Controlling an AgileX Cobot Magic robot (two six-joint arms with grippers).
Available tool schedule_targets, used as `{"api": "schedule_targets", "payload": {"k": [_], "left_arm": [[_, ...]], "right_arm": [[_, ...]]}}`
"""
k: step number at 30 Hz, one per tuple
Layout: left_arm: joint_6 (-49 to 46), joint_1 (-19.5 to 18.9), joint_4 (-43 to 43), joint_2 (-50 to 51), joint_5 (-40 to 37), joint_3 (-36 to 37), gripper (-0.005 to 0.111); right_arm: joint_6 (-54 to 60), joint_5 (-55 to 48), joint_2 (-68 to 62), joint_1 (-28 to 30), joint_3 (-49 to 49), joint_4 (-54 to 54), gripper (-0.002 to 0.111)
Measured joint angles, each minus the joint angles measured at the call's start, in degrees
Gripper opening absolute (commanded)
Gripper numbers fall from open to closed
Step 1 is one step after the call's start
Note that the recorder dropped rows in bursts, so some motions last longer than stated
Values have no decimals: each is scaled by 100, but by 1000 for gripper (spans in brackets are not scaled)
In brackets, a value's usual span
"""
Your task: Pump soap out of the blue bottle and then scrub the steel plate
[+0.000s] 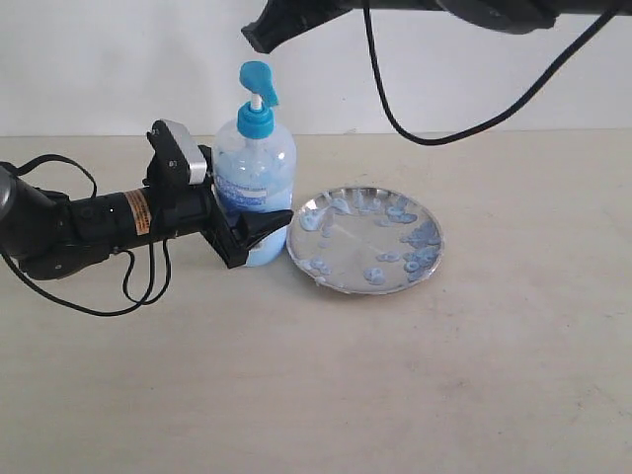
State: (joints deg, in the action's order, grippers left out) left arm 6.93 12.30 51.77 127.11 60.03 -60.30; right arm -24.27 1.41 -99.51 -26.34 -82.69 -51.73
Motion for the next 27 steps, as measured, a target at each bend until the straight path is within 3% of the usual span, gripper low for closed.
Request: {"api": "schedule_targets", "payload": {"k": [7,14,27], "left_arm": [[0,0,0,0,0,0,4],[-10,0,0,0,0,0,4],[-10,0,0,0,0,0,4]], "right_arm": [[-42,-218,473,-679,425,0,0],[194,-1781,688,-1653,987,-11,0],[305,-2603,688,-1754,1192,-11,0]]}}
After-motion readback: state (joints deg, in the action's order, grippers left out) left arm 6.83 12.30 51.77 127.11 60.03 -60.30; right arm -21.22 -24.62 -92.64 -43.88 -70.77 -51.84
